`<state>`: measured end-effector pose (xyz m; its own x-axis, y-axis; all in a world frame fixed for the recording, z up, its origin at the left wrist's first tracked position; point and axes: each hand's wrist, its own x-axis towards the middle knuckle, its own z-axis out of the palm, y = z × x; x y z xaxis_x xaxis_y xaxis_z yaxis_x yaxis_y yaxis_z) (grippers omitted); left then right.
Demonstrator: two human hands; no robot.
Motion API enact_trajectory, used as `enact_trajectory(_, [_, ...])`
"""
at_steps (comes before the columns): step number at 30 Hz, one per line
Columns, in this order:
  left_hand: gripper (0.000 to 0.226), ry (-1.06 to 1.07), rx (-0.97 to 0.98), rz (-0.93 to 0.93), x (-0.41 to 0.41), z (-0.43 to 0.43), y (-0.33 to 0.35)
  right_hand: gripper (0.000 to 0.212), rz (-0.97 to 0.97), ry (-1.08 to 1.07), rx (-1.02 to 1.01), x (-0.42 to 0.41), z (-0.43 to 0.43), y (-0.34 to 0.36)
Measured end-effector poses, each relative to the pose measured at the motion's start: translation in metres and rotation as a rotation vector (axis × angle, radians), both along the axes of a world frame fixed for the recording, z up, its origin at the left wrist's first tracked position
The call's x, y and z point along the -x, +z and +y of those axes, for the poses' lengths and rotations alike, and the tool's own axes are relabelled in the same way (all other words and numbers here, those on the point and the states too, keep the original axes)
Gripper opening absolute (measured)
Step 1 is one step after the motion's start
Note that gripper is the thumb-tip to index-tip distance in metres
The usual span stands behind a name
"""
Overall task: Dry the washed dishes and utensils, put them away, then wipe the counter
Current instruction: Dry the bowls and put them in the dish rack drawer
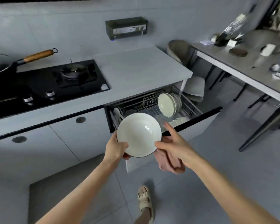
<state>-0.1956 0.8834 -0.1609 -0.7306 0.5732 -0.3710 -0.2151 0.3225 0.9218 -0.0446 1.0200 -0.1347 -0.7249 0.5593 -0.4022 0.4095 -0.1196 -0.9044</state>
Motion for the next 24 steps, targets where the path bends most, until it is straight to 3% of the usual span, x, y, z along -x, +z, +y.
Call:
enact_trajectory(6, [0.061,-0.153,0.068,-0.105,0.029,0.135,-0.033,0.085,-0.088,-0.227,-0.064,0.032,0.122,-0.022])
enact_trajectory(12, [0.053,-0.118,0.145,-0.269,0.076,0.236,-0.073,0.085,-0.224,-0.211,-0.07,0.082,0.228,-0.057])
enact_trajectory(17, [0.049,0.157,0.239,-0.42,0.124,0.287,-0.115,0.081,-0.29,-0.035,-0.288,0.145,0.289,-0.097])
enact_trajectory(24, [0.057,0.459,0.376,-0.514,0.202,0.328,-0.189,0.075,-0.304,0.416,-0.559,0.23,0.364,-0.162])
